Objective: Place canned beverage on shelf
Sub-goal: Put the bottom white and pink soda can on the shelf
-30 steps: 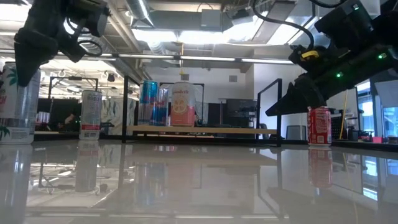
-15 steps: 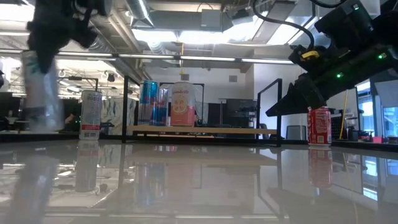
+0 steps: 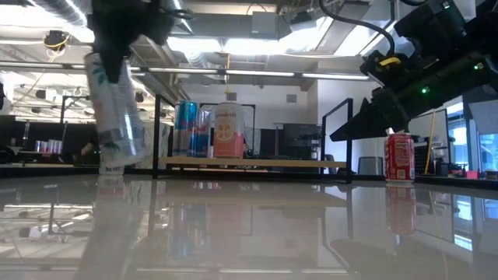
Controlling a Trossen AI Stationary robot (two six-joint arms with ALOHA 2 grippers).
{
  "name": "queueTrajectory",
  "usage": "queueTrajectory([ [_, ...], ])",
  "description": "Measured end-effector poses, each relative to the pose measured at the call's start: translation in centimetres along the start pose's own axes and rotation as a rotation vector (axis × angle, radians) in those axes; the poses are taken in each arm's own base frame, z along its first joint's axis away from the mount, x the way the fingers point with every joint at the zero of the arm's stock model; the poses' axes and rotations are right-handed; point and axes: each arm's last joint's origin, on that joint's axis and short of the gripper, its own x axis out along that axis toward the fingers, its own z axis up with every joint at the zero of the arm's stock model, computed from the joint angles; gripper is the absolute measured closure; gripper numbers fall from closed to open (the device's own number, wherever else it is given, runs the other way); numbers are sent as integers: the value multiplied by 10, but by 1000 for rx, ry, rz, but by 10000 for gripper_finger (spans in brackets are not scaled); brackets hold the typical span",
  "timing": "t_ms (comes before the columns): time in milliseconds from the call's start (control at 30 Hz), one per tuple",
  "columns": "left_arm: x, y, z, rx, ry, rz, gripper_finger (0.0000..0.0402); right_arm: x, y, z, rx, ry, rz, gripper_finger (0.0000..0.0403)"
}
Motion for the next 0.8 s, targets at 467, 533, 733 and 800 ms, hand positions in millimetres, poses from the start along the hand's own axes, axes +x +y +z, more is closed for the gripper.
queueTrajectory([
  [467, 25, -67, 62, 145, 20, -50, 158, 0, 3, 5, 13, -34, 109, 36],
  [533, 26, -72, 67, 153, 18, -76, 158, 0, 3, 5, 13, -34, 109, 36],
  [733, 27, -78, 74, 154, 15, -101, 158, 0, 3, 4, 12, -33, 109, 36],
  [800, 26, -79, 75, 152, 4, -108, 158, 0, 3, 4, 12, -33, 109, 36],
])
